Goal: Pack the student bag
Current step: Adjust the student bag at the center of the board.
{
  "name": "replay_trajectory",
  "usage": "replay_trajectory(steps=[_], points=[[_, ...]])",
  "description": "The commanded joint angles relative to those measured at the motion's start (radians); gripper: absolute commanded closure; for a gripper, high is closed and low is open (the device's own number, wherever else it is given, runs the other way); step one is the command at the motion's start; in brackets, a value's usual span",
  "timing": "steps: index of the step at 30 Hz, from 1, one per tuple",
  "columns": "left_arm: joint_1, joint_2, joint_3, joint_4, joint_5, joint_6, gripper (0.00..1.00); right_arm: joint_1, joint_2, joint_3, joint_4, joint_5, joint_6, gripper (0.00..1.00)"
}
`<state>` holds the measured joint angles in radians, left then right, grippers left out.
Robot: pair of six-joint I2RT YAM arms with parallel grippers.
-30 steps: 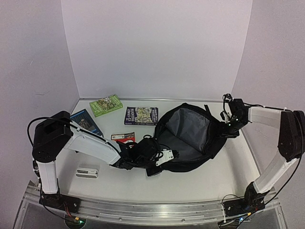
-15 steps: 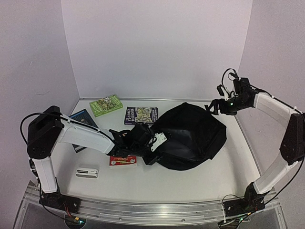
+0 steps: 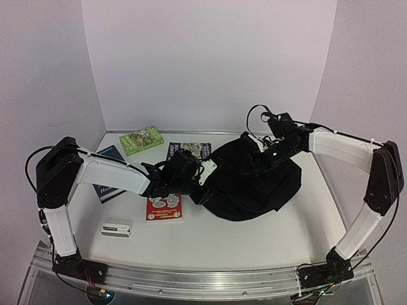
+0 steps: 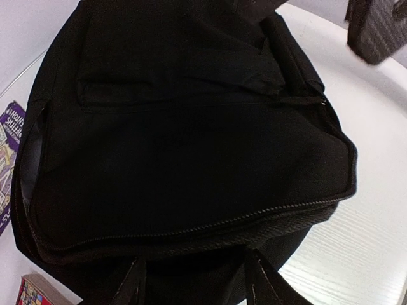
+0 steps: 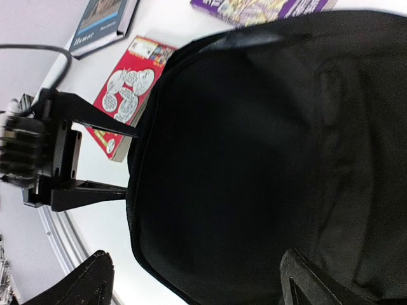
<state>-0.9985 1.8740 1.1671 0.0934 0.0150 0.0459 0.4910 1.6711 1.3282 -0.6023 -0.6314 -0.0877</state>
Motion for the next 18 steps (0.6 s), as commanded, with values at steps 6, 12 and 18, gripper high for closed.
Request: replay_trajectory(steps=[6,12,18], points=[[0.001,0.002,0.001,0.081,0.049,-0.030,0.51,0.091,0.118,0.036,-0.002,-0.123,0.041,0.15],[0.001,0.005,-0.010,0.088,0.024,-0.037,0.52,0.109,0.191,0.078,0.001,-0.044,0.052,0.43],[0.006,-0.005,-0.038,0.063,-0.059,-0.074,0.47,0.103,0.155,0.094,-0.001,0.109,0.056,1.00]])
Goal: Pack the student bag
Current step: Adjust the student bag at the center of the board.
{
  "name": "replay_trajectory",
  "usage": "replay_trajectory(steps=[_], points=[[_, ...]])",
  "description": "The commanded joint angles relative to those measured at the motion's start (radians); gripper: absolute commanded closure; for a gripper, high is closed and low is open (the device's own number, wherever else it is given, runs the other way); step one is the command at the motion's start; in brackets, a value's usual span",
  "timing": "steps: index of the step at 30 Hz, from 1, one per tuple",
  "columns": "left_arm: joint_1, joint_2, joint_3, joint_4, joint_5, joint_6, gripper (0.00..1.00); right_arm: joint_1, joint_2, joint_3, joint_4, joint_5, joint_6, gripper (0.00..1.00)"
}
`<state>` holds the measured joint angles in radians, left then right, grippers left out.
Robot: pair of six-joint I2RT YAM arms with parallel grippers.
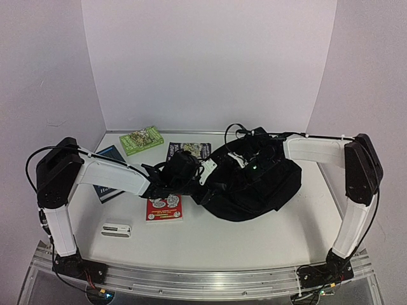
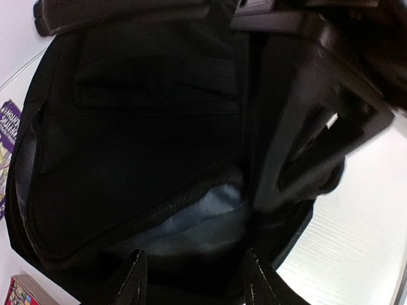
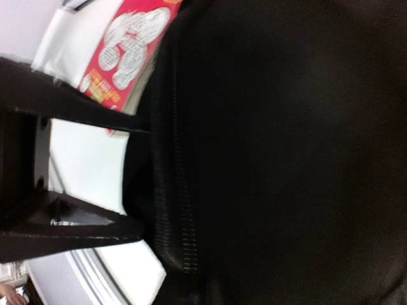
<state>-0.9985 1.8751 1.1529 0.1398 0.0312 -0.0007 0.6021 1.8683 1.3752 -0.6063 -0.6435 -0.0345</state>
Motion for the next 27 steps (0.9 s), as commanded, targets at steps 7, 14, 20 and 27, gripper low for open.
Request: replay_trajectory(steps=[7,14,20,27], points=[[0.015,0.095,0.025,-0.132,-0.116,-0.049,0.64,-0.131,-0.175,0.021,0.004,0.168,0.020,1.00],[0.015,0.144,0.029,-0.185,-0.044,-0.069,0.83,-0.376,-0.213,-0.016,0.015,0.306,0.018,1.00],[0.015,0.161,0.050,-0.218,0.007,-0.067,0.93,-0.388,-0.086,-0.077,0.055,0.557,-0.094,1.00],[0.015,0.156,0.044,-0.227,0.027,-0.071,0.98,-0.387,0.036,-0.150,0.138,0.780,-0.240,1.00]])
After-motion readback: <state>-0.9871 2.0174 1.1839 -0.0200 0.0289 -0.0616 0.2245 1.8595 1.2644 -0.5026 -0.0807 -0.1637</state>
